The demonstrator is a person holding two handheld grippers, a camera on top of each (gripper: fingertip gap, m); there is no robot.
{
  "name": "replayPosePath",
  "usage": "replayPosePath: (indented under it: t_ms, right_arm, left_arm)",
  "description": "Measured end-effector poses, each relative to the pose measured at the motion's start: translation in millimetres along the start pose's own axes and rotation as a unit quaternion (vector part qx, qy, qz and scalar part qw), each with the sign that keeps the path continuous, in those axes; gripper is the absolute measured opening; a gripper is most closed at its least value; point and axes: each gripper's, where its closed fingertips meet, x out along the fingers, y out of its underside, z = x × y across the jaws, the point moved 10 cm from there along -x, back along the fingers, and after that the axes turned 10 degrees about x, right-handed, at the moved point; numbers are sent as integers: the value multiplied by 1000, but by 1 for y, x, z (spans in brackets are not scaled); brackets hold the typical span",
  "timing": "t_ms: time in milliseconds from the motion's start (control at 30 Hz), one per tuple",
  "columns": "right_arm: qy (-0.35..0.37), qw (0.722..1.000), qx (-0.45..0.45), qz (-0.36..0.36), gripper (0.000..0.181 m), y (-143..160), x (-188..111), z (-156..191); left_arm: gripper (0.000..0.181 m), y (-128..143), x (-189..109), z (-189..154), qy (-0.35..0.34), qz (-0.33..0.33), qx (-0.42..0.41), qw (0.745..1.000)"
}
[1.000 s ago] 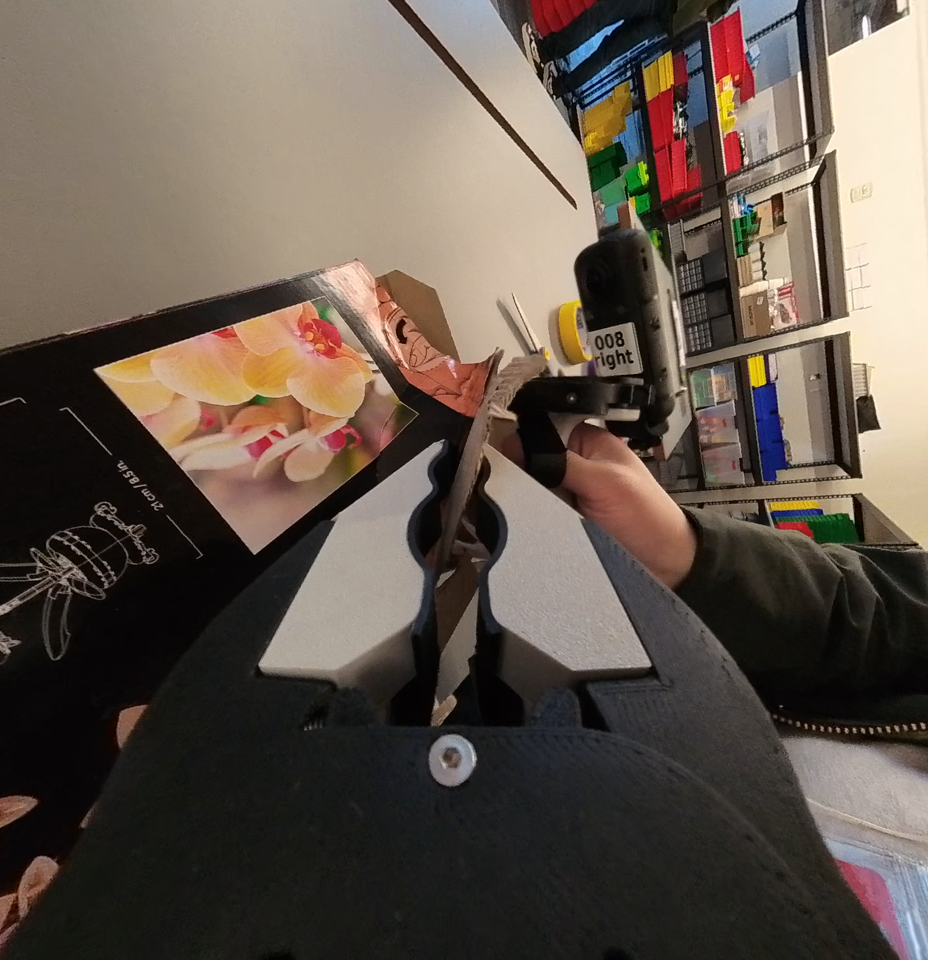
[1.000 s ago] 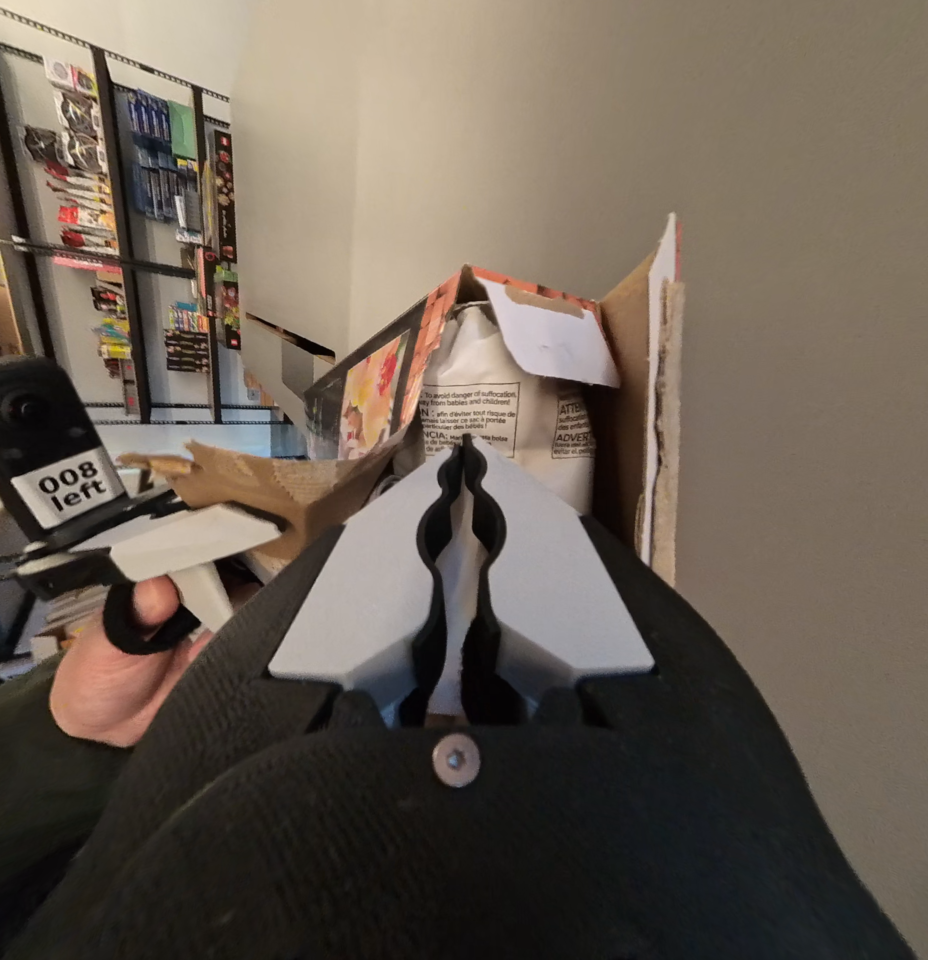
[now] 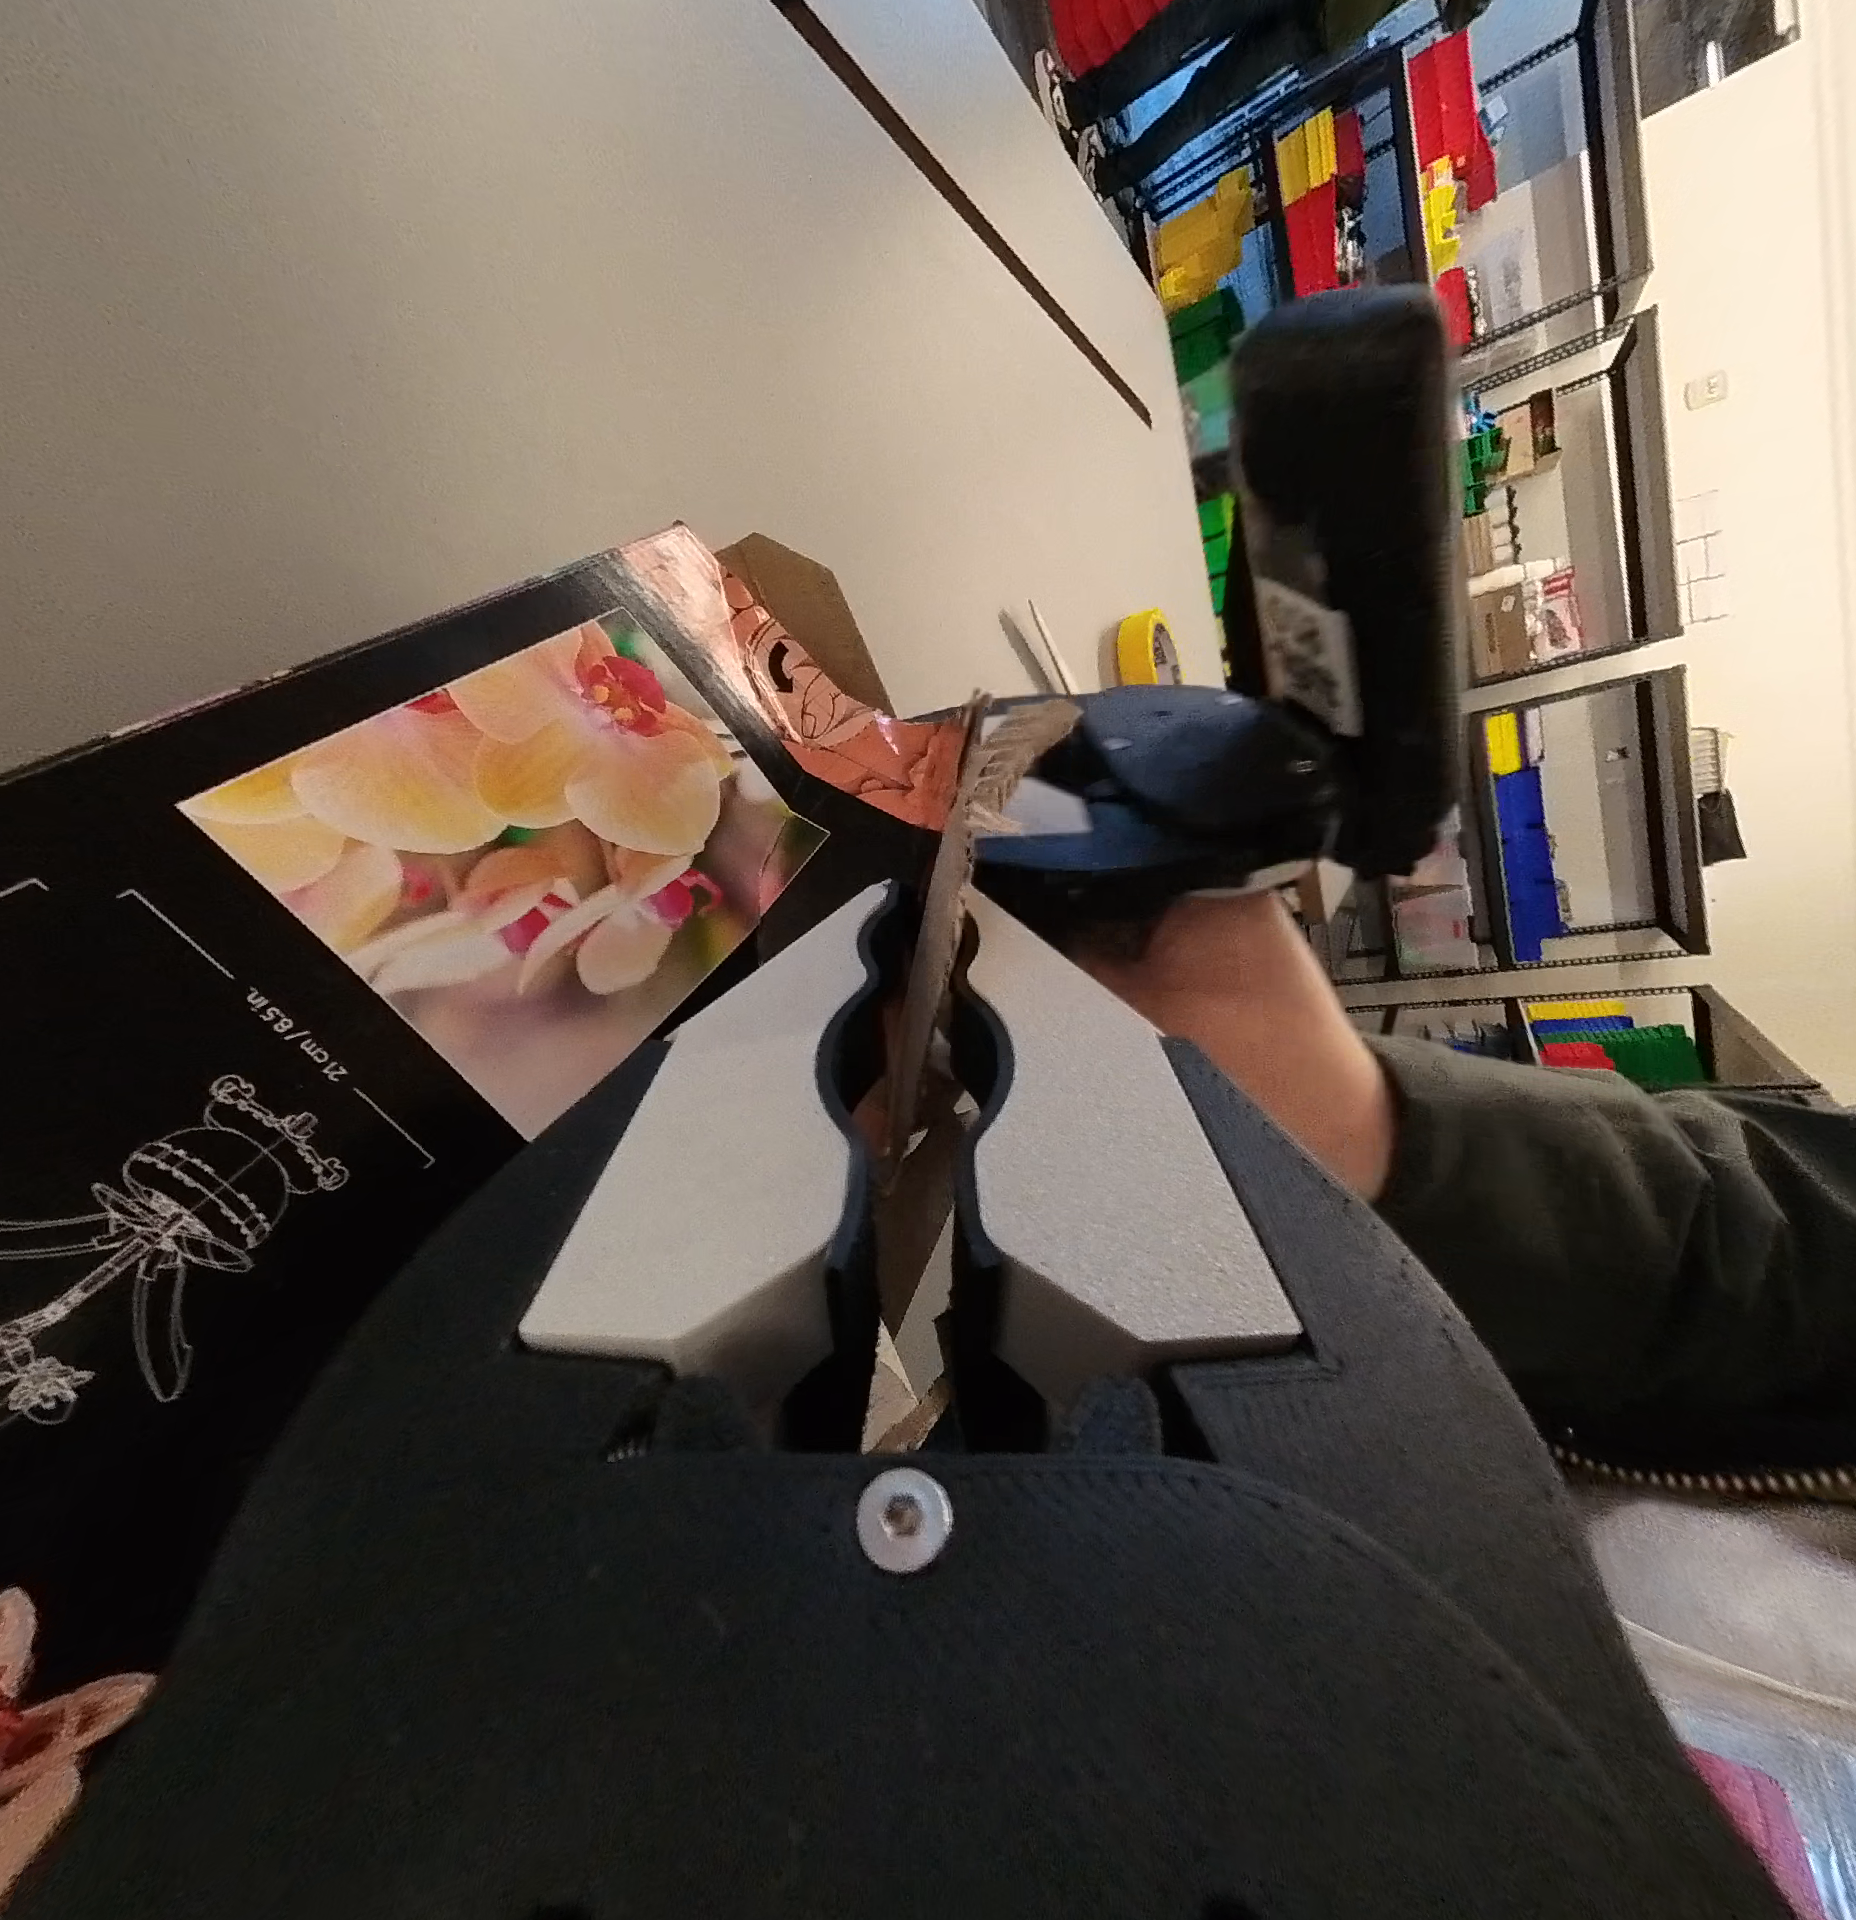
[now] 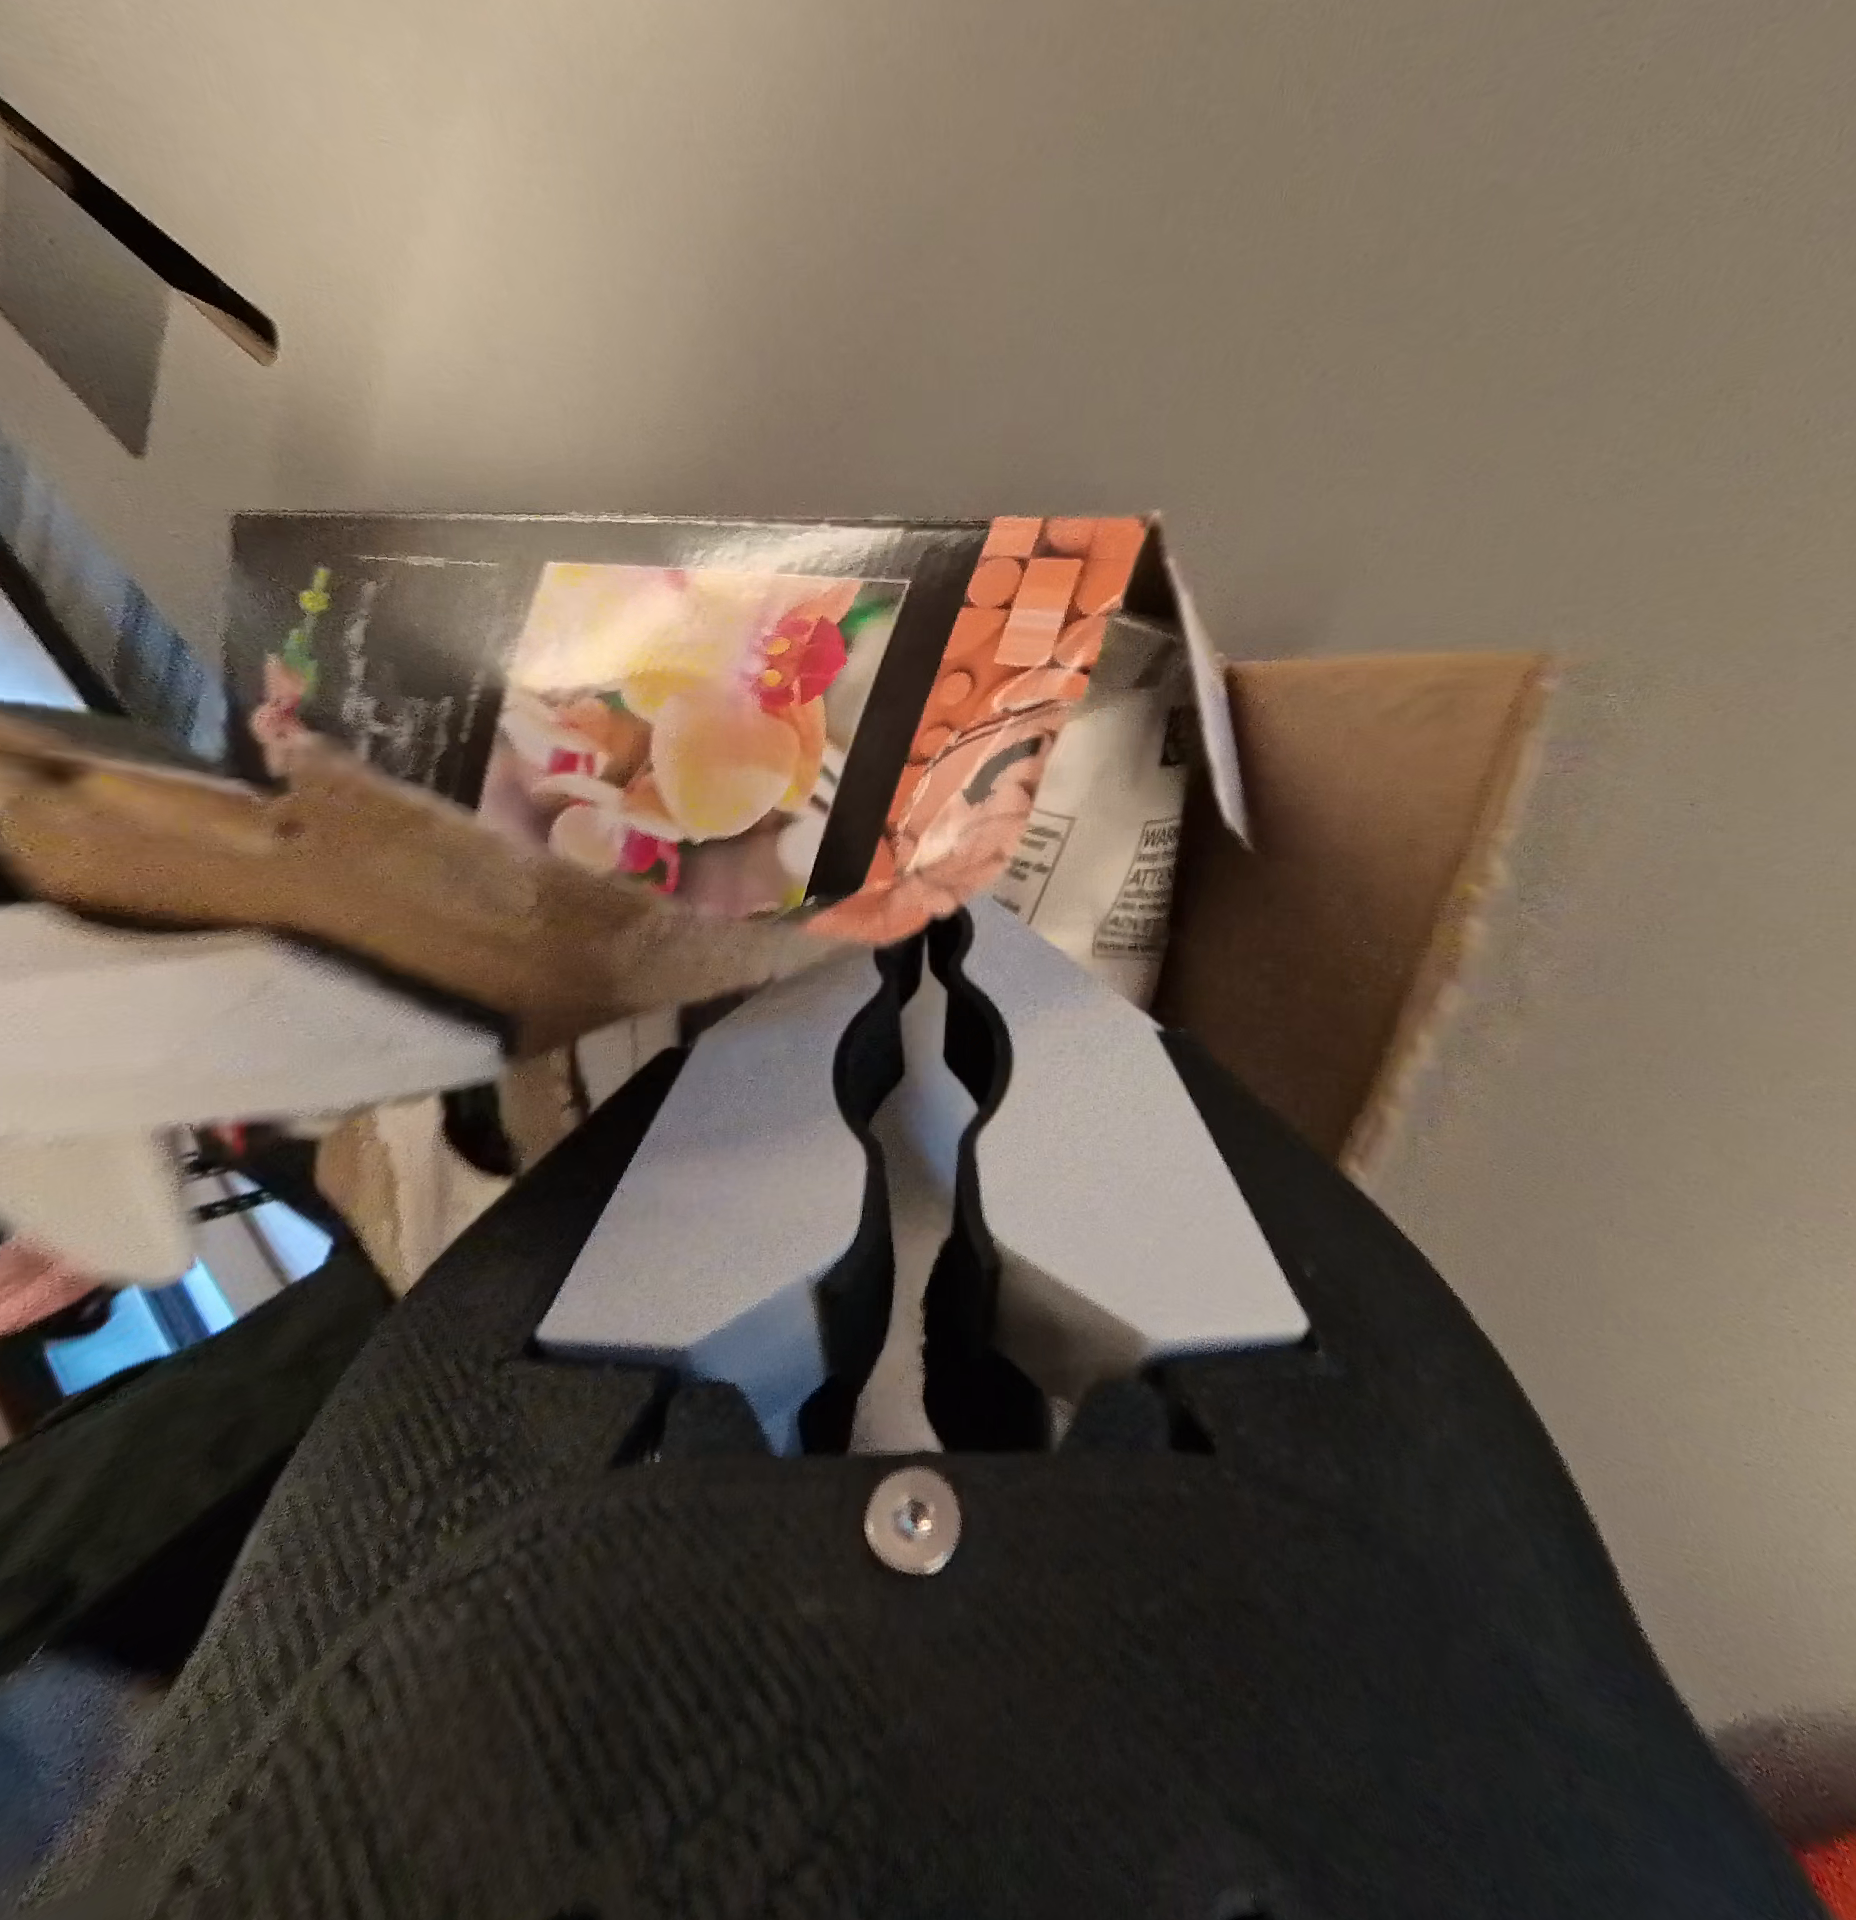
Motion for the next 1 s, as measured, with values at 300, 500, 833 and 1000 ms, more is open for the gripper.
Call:
replayPosePath:
  t_ms: [300,500,833,1000]
  right_arm:
    - [-22,995,-31,89,0,18,-54,-19]
    - [-17,981,-84,172,0,31,-24,-11]
    - [17,976,-131,171,0,38,0,4]
    - [18,979,-137,147,0,40,-2,6]
  left_arm:
    - [3,0,1,4,16,-13,-25,999]
    - [3,-1,2,4,15,-9,-28,999]
    - [4,-2,1,8,11,-21,-43,999]
    - [5,-1,2,6,1,-17,-24,1000]
